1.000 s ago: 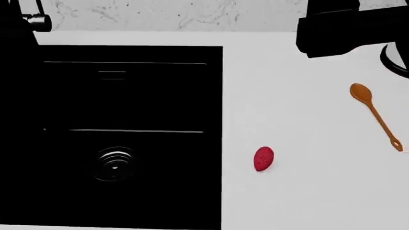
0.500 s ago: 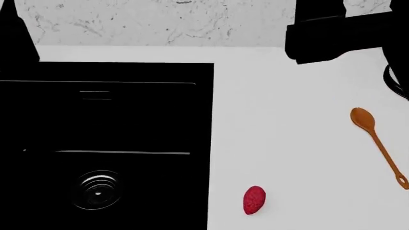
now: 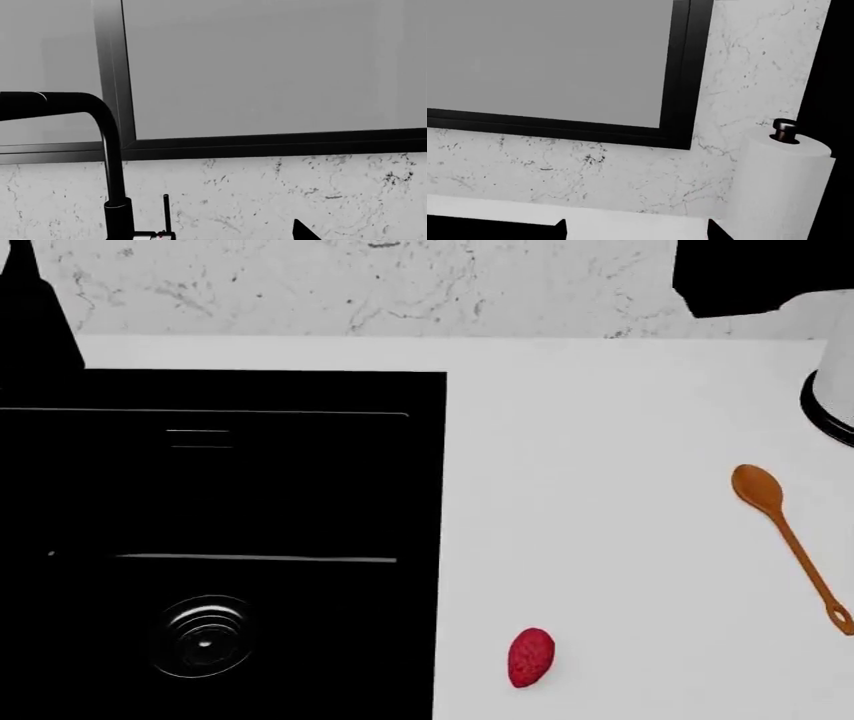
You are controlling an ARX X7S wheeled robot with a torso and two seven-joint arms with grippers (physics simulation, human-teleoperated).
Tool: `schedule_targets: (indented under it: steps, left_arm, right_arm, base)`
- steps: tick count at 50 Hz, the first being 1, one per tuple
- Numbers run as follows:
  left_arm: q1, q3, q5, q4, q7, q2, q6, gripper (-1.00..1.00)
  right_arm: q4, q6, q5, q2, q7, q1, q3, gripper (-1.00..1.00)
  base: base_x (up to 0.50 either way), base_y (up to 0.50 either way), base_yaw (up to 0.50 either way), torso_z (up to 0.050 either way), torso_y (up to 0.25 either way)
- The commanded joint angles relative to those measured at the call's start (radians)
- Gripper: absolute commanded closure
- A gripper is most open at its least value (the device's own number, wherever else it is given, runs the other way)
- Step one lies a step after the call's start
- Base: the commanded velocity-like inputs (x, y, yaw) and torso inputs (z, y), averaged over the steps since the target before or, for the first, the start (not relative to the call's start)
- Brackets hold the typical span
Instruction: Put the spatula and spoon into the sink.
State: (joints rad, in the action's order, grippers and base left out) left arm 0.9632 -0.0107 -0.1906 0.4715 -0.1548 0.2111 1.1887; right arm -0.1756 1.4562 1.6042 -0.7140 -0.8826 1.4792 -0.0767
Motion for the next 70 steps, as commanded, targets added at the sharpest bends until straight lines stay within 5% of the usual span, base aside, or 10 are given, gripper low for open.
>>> schedule_targets:
  steps: [1,23,70]
  left_arm:
    - [-0.007,0.002,-0.005,-0.002,-0.002,0.005,-0.004,-1.0]
    - [-0.05,0.012,-0.014,0.001,-0.007,0.015,-0.023,-1.0]
    - [-0.124,0.0,-0.022,-0.05,-0.021,0.022,-0.088,-1.0]
  right_arm:
    - [0.226,0.033,-0.014,-0.027,0.021,0.081,-0.078,-1.0]
    - [0.341,-0.023,0.009,-0.092,-0.015,-0.063,-0.091,-1.0]
    - [0.488,-0.237,-0.326,-0.095,0.293,-0.275,-0.299,-1.0]
  base:
    - [0.0,0.0,0.0,0.0,0.0]
    - [0.0,0.0,0.0,0.0,0.0]
    - [0.0,0.0,0.0,0.0,0.0]
